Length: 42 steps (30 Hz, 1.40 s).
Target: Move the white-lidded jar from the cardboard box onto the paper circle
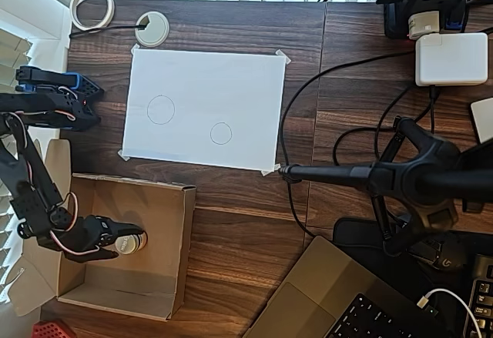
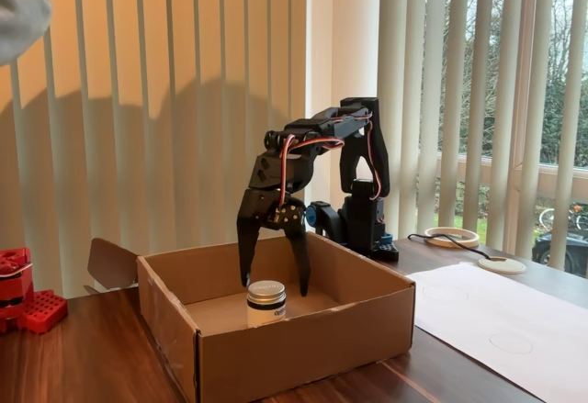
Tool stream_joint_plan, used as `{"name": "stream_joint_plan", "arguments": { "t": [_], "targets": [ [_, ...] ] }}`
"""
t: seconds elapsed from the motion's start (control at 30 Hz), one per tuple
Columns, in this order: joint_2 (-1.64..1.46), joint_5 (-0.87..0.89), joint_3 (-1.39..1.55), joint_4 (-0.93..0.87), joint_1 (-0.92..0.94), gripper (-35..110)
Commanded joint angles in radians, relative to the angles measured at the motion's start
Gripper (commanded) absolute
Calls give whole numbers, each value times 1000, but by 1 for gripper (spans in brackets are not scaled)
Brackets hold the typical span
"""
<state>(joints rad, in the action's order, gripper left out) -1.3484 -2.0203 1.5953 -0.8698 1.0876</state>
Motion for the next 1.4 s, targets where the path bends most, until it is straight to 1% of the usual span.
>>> {"name": "stream_joint_plan", "arguments": {
  "t": [0.0, 0.33, 0.83, 0.97, 1.07, 1.23, 1.37],
  "targets": [
    [-23, -23, -71, 6, 28, 41],
    [37, -38, -75, 52, 38, 41],
    [60, -51, -67, 58, 57, 35],
    [54, -37, -60, 58, 51, 29],
    [44, -20, -52, 67, 43, 18],
    [-15, 32, -21, 100, 20, 12],
    [-143, 106, -5, 100, -21, 6]
  ]
}}
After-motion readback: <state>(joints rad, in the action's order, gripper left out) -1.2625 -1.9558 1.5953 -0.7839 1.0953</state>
